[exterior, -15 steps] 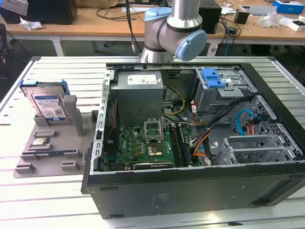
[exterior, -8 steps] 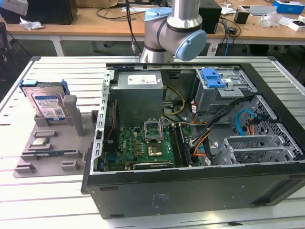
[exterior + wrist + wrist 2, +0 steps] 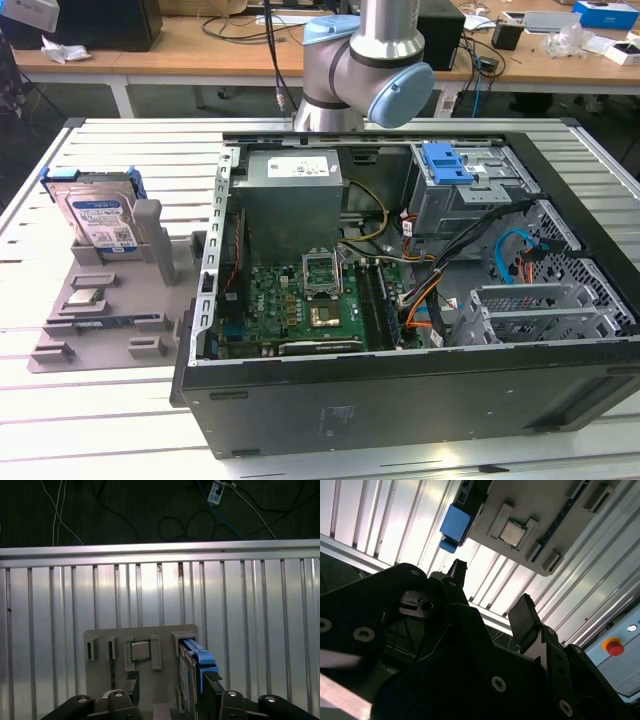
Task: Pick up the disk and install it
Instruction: 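Pick up the disk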
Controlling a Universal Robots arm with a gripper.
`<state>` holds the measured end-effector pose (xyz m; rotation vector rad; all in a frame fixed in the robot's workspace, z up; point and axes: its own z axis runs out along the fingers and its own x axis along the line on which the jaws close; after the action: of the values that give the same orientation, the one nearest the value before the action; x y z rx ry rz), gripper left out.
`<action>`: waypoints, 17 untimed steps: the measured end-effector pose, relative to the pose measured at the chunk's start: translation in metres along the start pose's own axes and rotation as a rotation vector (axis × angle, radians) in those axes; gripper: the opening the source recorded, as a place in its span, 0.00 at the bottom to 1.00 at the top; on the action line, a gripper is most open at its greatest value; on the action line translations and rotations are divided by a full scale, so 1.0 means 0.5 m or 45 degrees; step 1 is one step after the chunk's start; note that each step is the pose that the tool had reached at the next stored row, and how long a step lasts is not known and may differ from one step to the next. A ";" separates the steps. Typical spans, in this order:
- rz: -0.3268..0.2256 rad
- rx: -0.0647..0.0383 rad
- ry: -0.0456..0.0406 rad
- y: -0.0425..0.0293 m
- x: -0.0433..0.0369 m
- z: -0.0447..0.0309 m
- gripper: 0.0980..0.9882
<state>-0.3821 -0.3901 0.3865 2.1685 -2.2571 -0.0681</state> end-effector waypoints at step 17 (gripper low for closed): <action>0.000 0.000 0.004 -0.036 -0.023 0.018 0.58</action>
<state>-0.3637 -0.3794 0.3771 2.1673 -2.2551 -0.0642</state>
